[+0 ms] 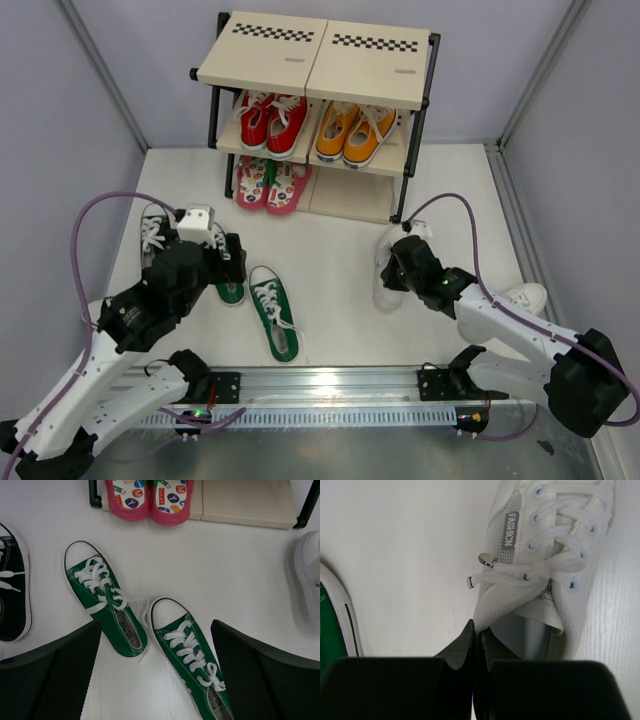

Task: Place and organize the shoes onto the shoe shelf
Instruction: Pick up the shoe at the center of the board, then place the shoe at the shoe shelf.

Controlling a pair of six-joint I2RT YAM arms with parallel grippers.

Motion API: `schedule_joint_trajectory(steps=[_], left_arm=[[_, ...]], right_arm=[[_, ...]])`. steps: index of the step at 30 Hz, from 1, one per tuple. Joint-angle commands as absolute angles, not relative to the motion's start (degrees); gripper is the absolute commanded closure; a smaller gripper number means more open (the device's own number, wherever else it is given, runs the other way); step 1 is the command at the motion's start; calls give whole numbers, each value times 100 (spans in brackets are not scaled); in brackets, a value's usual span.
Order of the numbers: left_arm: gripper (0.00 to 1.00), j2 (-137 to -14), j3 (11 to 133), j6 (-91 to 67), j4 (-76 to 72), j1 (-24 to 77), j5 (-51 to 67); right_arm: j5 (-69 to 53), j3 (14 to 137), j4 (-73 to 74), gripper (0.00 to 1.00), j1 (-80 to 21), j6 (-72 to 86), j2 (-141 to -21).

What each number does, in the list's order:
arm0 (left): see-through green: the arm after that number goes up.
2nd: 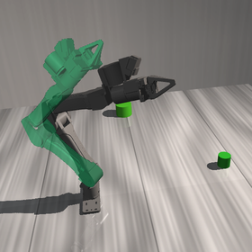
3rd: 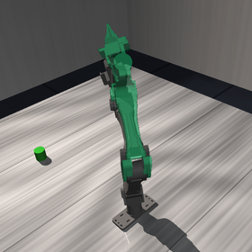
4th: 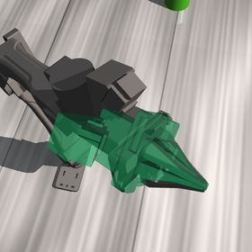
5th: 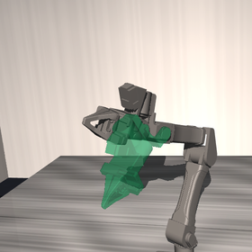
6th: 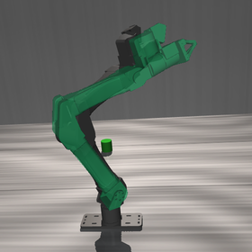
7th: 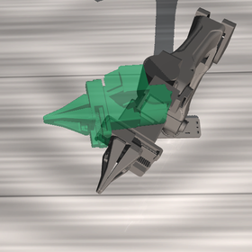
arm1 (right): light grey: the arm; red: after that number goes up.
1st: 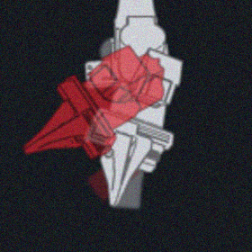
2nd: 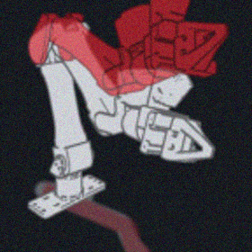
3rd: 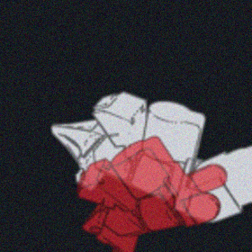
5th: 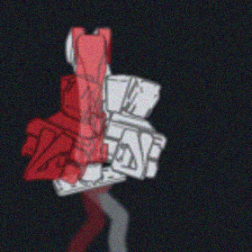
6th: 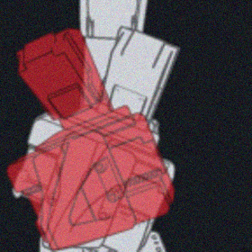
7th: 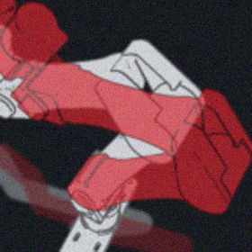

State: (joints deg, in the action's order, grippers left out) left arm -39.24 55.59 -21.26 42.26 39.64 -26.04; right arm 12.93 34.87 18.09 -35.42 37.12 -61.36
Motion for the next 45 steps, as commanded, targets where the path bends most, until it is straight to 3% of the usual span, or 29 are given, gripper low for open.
schedule_joint_trajectory(steps=[1,5,23,32,45], left_arm=[[7,-3982,5327,-1908,3973,3981,-2882],[4,-3736,5037,-1679,3780,3973,-3050],[1,-3278,4562,-1802,3682,3973,-3621],[1,-3410,4517,-1749,3542,3973,-2761],[1,-3683,4518,-1714,3498,3973,-2637]], right_arm=[[1353,4015,1538,97,-4042,3753,-6178],[1397,4279,1283,97,-4473,3122,-6572],[2285,6257,97,97,-4482,2092,-8647],[2469,7189,-193,97,-4447,1732,-9676],[2391,7866,-536,97,-4052,1600,-10450]])
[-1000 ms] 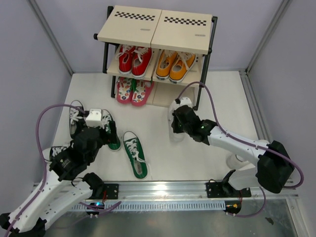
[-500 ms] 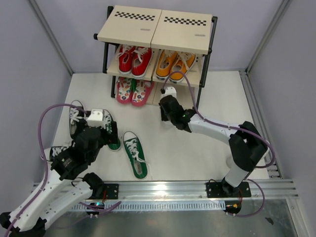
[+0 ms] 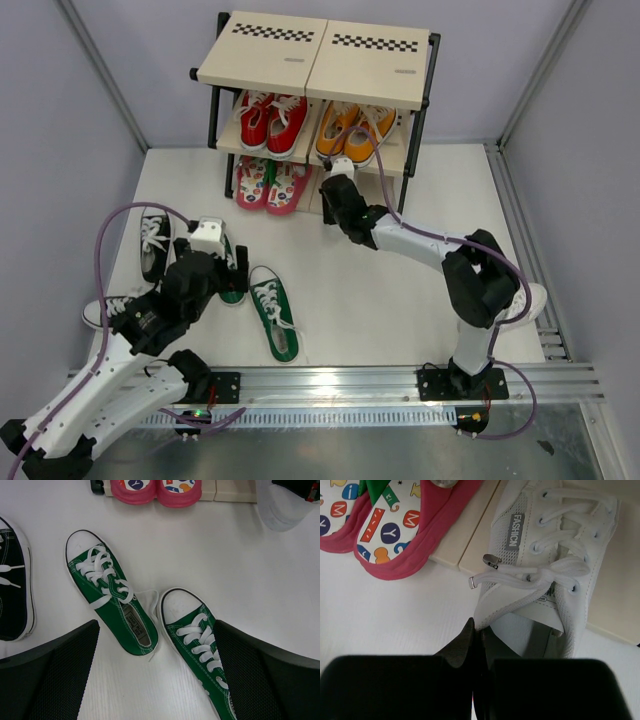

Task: Place and organize the shoes onto the shoe shelf
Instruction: Place the shoe at the shoe shelf.

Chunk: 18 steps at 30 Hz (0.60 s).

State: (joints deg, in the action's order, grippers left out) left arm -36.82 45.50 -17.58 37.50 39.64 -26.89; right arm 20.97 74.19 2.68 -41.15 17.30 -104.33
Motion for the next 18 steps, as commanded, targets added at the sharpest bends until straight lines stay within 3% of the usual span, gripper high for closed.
schedule_joint_trajectory(steps=[1,18], left_arm=[[1,-3691,4518,-1714,3498,3964,-2637],[1,-3718,4509,-1687,3454,3964,-2593]], right_arm=[[2365,7892,-545,97,-4026,1626,-10494],[2540,8016,-695,96,-3973,1749,-11171]])
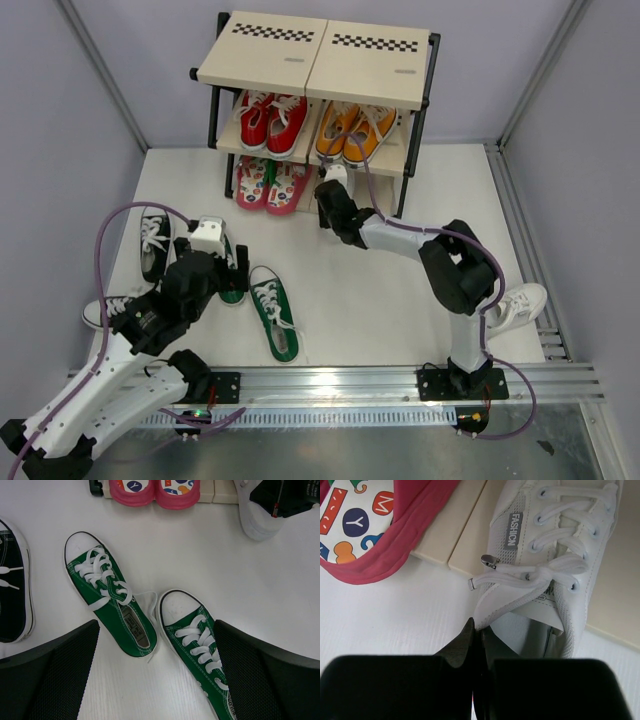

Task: Place and organize the shoes onto the shoe shelf
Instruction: Place the shoe at the shoe shelf.

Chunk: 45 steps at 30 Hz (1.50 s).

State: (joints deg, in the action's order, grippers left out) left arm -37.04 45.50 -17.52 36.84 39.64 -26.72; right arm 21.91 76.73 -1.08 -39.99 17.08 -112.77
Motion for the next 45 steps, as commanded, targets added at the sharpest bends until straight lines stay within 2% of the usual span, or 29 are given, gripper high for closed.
schedule_joint_trajectory(steps=[1,3,6,8,10,11,13,14,18,34,38,45], left_arm=[[1,-3709,4509,-1679,3445,3973,-2593],[1,-3709,4509,-1687,3454,3973,-2584],[1,-3700,4509,-1670,3437,3964,-2575],[1,-3700,4509,-1670,3445,3973,-2575],[1,-3691,4509,-1670,3445,3973,-2566],[1,-3691,4509,-1670,3445,3973,-2566],[1,-3691,4509,-1661,3437,3973,-2558],[1,-3674,4509,-1661,3437,3964,-2558],[1,-3656,4509,-1652,3437,3964,-2540],[1,-3604,4500,-1661,3445,3973,-2496],[1,-3673,4474,-1661,3454,3964,-2461],[1,-3945,4491,-1644,3367,3973,-2102]], right_arm=[[2540,8007,-694,96,-3973,1758,-11171],[2540,7998,-668,89,-3973,1758,-11171],[2531,7989,-659,87,-3964,1758,-11145],[2522,7998,-633,80,-3981,1749,-11136],[2435,8016,-589,71,-3973,1749,-11109],[2391,8016,-545,61,-3973,1758,-11092],[2321,8007,-492,48,-3981,1775,-11039],[2242,7989,-449,35,-3990,1784,-10987],[2442,7867,-273,23,-4192,1714,-10811],[2786,7383,1002,20,-4474,2575,-9818],[2812,6962,1133,9,-4465,2759,-9274],[2725,6329,1432,4,-4465,2865,-8457]])
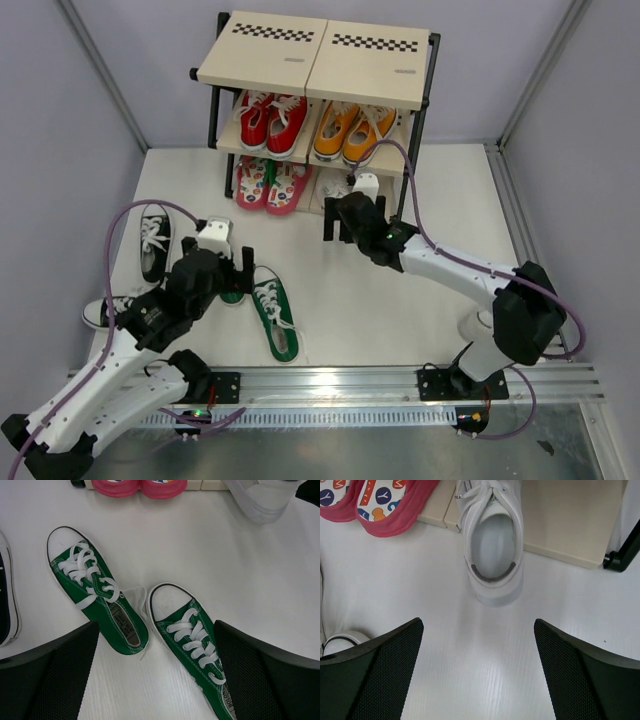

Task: Place and organize the shoes onto the shoe shelf
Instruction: Place the shoe at the shoe shelf, then adjust the shoe at the shoe shelf.

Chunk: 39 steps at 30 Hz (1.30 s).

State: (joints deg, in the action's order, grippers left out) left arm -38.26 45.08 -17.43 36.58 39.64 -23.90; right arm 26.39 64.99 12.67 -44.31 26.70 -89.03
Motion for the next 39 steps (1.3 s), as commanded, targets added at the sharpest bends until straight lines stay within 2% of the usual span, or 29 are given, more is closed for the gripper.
schedule_joint_trajectory(steps=[1,3,8,13,17,24,31,39], left_arm=[[2,-4016,4509,-1670,3366,3973,-2022],[2,-4313,4614,-1854,3279,3973,-1689],[7,-5105,4711,-2757,2472,4060,-1300],[6,-6245,4842,-2874,1136,5226,-2688],[6,-7378,5018,-3085,-189,5641,-3382],[4,-9286,5712,-3427,-1264,5880,-4078],[1,-10536,6459,-3761,-1538,5880,-4974],[1,-11434,7523,-4393,-423,5801,-5361]], right_arm=[[2690,6206,1441,4,-4465,2874,-8307],[2707,5802,1433,0,-4465,2979,-7791],[2856,5222,1915,1,-4184,3252,-6796],[2498,4607,2180,0,-3218,3428,-5785],[2513,4053,2276,1,-2778,3402,-4837],[2636,4078,2680,0,-2373,3261,-4334],[2839,4104,2742,1,-2241,2945,-3807],[2821,4192,2830,0,-2224,2909,-3507]])
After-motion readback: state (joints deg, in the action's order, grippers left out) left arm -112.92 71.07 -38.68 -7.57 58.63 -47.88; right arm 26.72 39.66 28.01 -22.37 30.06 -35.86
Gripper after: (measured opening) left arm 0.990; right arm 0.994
